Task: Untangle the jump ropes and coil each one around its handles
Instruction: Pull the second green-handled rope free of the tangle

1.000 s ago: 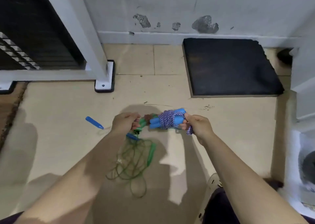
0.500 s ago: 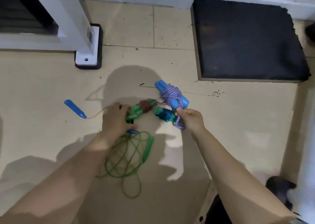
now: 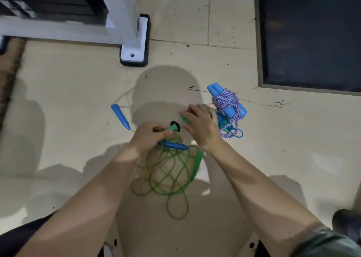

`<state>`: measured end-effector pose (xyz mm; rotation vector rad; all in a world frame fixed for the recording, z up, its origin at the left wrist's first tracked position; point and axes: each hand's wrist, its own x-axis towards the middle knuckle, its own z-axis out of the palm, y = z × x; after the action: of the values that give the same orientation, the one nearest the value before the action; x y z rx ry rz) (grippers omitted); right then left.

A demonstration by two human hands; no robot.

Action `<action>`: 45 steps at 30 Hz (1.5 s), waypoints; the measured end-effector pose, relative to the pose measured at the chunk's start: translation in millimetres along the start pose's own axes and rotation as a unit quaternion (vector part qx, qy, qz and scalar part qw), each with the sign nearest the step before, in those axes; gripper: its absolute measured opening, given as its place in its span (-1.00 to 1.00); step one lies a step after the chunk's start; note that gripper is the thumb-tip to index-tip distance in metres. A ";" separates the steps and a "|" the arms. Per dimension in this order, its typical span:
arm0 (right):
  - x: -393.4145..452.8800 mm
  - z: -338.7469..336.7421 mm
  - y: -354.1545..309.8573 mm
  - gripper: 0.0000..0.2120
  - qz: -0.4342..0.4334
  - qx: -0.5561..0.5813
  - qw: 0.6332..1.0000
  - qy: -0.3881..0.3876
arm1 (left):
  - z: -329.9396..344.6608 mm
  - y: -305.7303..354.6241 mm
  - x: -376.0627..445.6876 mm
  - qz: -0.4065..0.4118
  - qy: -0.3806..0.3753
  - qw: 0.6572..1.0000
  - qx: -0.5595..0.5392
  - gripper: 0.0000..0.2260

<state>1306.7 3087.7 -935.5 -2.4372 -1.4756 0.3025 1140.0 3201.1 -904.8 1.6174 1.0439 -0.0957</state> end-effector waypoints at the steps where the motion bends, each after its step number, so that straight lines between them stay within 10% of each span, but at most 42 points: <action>1: 1.4 3.8 3.3 -0.72 0.002 -0.006 1.000 -0.006 | -2.6 -2.5 0.5 -0.006 -0.007 1.000 -0.011 -0.86; 8: 8.6 -12.7 3.4 -0.91 0.045 -0.010 0.999 0.003 | -16.0 -7.1 2.4 -0.034 -0.031 0.990 -0.131 -0.85; 11: 6.5 -31.9 -7.3 -0.91 0.062 0.167 0.982 0.059 | -17.4 9.8 -2.1 -0.048 -0.025 0.982 -0.182 -0.88; 16: -22.6 -84.1 -55.3 -0.73 0.139 0.463 0.850 -0.211 | -17.1 62.3 -33.9 -0.035 -0.033 0.963 -0.265 -0.81; 19: -47.2 -115.5 -74.3 -0.96 0.121 0.456 0.853 -0.221 | -19.9 93.6 -69.5 -0.005 0.003 0.968 -0.250 -0.76; 25: -85.6 -216.0 -109.1 -0.76 0.106 0.423 0.868 -0.236 | -50.9 149.5 -160.3 0.056 0.122 0.954 -0.267 -0.78; 37: -175.5 -408.5 -180.6 -0.83 -0.085 0.371 0.922 0.074 | -113.1 266.3 -358.0 0.250 0.093 0.960 -0.088 -0.68; 45: -201.5 -444.6 -175.1 -0.89 -0.097 0.389 0.915 0.054 | -101.5 268.3 -379.0 0.271 0.054 0.950 -0.147 -0.72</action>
<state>1209.9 2930.2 -451.0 -1.6336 -1.2142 0.5706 1043.5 3082.4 -454.8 1.5877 0.6251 0.5002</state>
